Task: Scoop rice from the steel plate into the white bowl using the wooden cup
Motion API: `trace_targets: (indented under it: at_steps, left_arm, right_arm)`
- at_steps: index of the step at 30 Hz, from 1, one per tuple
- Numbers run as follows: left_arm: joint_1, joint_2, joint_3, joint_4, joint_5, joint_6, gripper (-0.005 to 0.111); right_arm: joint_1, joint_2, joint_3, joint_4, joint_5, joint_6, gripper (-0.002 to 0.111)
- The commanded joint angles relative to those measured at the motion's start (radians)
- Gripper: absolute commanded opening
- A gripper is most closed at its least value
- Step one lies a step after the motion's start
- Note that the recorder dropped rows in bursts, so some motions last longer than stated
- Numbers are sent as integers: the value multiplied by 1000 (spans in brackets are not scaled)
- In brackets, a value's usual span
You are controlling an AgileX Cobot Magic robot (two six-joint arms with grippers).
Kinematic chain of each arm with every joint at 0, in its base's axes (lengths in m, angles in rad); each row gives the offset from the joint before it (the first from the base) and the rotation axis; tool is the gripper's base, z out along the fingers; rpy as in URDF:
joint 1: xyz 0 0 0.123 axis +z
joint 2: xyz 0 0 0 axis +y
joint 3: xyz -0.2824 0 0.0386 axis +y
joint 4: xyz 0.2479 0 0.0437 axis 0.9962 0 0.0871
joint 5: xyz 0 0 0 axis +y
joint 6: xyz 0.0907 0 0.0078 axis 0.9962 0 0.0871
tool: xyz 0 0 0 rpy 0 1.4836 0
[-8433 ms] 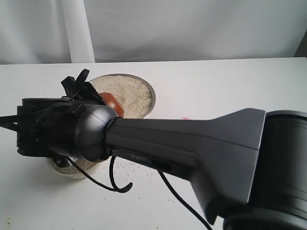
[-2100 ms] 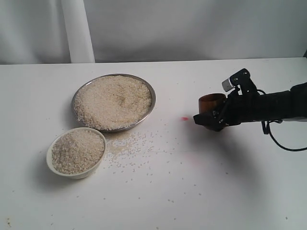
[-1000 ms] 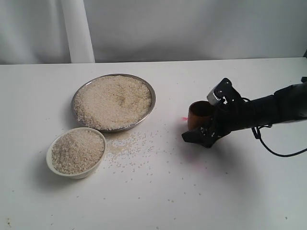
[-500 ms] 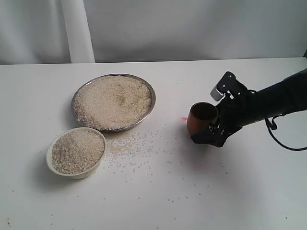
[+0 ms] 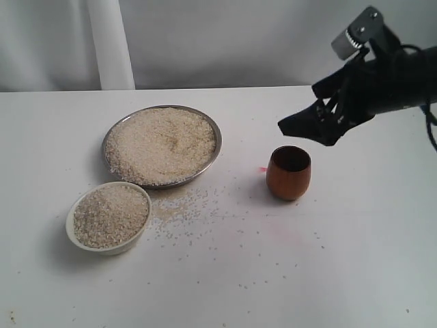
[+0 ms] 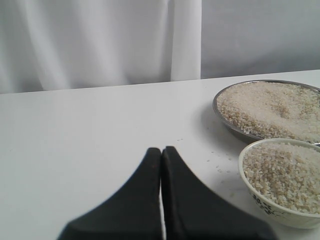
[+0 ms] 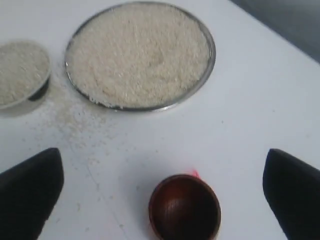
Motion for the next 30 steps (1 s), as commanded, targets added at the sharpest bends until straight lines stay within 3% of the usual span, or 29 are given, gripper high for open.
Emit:
trace_targets:
  at_steps: [1, 4, 10, 14, 22, 30]
  left_arm:
    - [-3, 0, 2, -8, -11, -6, 0]
    - [-3, 0, 2, -8, -11, -6, 0]
    - [-3, 0, 2, -8, -11, -6, 0]
    - [-3, 0, 2, -8, -11, -6, 0]
    - [-3, 0, 2, -8, -11, -6, 0]
    - [-3, 0, 2, -8, -11, -6, 0]
  right_arm:
    - [-1, -156, 7, -14, 56, 72, 101]
    - [-1, -237, 7, -21, 94, 118, 88]
    - [-1, -398, 7, -22, 142, 231, 44]
    - [-1, -498, 7, -25, 163, 284, 23]
    - [-1, -679, 7, -44, 242, 367, 2]
    - [-1, -815, 7, -95, 253, 424, 2]
